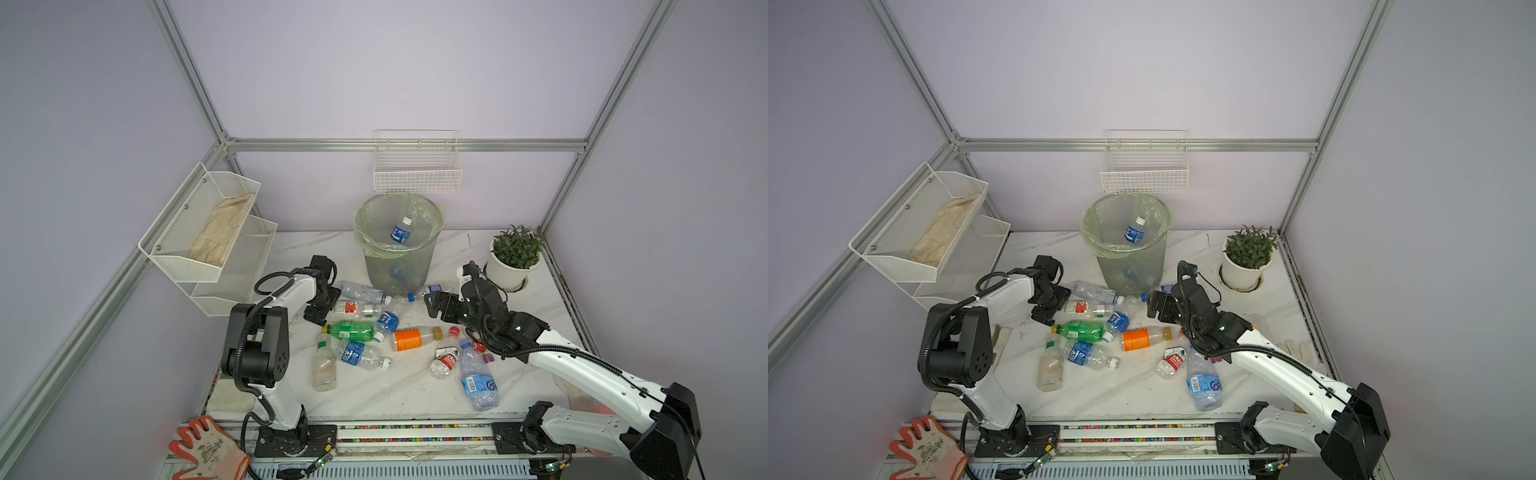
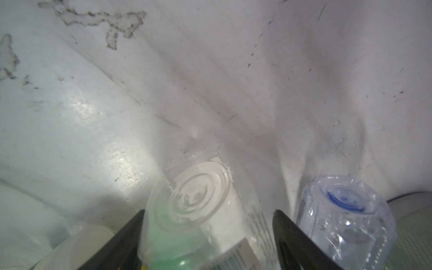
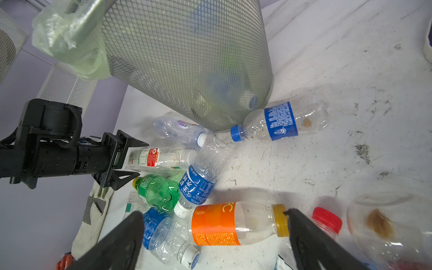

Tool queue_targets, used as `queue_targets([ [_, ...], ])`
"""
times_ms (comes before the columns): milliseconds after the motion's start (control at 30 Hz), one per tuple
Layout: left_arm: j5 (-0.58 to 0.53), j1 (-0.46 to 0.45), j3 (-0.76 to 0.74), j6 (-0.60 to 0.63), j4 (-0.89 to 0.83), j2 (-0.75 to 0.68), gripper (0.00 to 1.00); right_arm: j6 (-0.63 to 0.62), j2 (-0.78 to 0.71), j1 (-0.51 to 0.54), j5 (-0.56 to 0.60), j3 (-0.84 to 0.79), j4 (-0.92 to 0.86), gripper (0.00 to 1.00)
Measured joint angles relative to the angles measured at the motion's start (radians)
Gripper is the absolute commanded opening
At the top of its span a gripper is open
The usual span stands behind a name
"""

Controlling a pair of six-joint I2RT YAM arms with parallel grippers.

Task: Throw the plastic bottles in the bin
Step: 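Close the left gripper on the red-and-white labelled bottle's base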

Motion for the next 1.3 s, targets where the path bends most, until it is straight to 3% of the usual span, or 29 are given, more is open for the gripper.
queue_targets([
  [467, -0.002, 0.0, 0.014, -0.002, 0.016, 0.034, 0.67, 0.0, 0.008, 0.0, 0.001, 0.0, 0.006, 0.97],
  [1067, 0.0, 0.0, 0.015, -0.01, 0.016, 0.032, 0.45, 0.0, 0.008, 0.0, 0.01, 0.0, 0.006, 0.97],
  [1300, 0.001, 0.0, 0.015, -0.011, 0.014, -0.03, 0.35, 0.0, 0.005, 0.0, 0.01, 0.0, 0.006, 0.97],
])
